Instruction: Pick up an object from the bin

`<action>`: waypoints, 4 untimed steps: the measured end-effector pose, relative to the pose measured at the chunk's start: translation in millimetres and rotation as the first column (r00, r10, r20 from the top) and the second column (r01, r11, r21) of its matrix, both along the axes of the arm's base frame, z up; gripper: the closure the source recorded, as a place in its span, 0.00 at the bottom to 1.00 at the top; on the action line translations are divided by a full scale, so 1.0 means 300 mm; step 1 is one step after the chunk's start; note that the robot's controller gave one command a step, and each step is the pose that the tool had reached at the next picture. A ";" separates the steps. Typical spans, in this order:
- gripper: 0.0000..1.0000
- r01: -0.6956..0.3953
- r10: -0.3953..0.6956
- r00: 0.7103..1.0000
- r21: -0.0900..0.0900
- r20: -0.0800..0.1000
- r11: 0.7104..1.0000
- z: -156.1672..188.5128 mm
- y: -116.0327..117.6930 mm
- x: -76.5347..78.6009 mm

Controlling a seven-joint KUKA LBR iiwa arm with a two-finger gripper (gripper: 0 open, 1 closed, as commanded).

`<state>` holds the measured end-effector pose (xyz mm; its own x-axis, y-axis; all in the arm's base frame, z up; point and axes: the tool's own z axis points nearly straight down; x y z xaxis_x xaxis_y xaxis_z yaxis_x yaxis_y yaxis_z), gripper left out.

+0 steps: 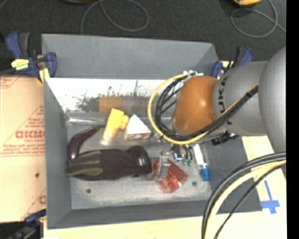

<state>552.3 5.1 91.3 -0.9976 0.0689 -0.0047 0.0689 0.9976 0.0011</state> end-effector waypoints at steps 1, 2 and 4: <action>0.00 -0.043 0.043 0.999 -0.003 -0.004 0.999 -0.005 0.216 0.025; 0.00 -0.137 0.137 0.991 0.000 0.002 0.991 0.016 0.359 0.015; 1.00 -0.193 0.193 0.981 -0.001 0.003 0.981 -0.069 0.420 0.020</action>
Offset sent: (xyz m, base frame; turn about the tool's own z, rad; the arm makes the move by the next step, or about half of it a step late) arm -0.0033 0.0785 0.0103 -0.2891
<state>558.3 131.2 70.6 -0.9922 -0.1246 -0.0076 -0.1247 0.9922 0.0003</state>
